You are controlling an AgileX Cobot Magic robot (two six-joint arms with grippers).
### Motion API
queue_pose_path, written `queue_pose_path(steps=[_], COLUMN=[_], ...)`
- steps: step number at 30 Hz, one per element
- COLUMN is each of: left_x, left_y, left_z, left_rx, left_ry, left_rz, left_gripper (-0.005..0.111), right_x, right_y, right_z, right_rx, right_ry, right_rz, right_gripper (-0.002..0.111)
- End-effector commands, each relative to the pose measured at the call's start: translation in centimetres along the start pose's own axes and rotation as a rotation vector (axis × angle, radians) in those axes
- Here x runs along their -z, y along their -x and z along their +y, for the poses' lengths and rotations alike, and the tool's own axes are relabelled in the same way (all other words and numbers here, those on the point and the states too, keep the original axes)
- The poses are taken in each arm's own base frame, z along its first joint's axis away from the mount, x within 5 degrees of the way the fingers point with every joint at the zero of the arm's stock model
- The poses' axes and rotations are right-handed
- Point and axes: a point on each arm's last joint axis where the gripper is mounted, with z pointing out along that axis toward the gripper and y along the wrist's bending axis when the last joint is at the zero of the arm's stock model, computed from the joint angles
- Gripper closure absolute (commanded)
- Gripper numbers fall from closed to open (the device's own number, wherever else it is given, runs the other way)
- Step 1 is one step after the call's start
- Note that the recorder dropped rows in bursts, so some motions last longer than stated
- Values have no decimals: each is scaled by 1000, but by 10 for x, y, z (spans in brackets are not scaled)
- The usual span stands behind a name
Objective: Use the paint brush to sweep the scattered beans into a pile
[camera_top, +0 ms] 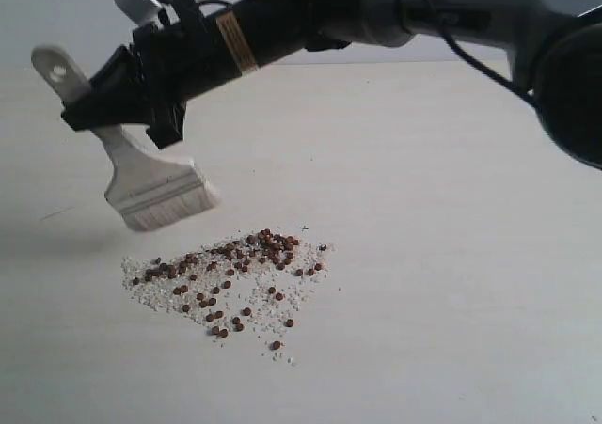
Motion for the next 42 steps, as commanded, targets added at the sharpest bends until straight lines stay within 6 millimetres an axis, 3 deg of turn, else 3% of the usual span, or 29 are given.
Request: queue_pose_path(steps=[1, 4, 6, 9, 11, 15, 19, 22, 28, 33, 42], left_x=[1, 1, 1, 1, 1, 1, 1, 1, 1, 1, 1], left_y=[1, 1, 1, 1, 1, 1, 1, 1, 1, 1, 1], left_z=[0, 0, 0, 0, 0, 0, 0, 0, 0, 0, 0], left_rx=[6, 6, 6, 6, 6, 6, 6, 6, 6, 6, 6], left_ry=[0, 0, 0, 0, 0, 0, 0, 0, 0, 0, 0], left_rz=[-9, -9, -9, -9, -9, -9, -9, -9, -9, -9, -9], left_gripper=[107, 107, 107, 107, 107, 107, 107, 107, 107, 107, 107], right_x=[22, 29, 19, -1, -11, -9, -11, -22, -67, -91, -134], right_y=[50, 75, 84, 89, 86, 81, 82, 79, 65, 58, 16], right_z=[-9, -16, -16, -8, 0, 24, 55, 72, 106, 126, 136], right_rx=[-157, -432, -518, -534, -451, -360, -443, -594, -737, -655, -501], right_ry=[-289, -552, -686, -880, -1132, -1590, -1844, -1848, -1658, -1622, -1572], right_rz=[-49, -159, -225, -275, -266, -153, -140, -173, -324, -282, -176], right_gripper=[108, 108, 108, 108, 108, 108, 108, 108, 108, 108, 108])
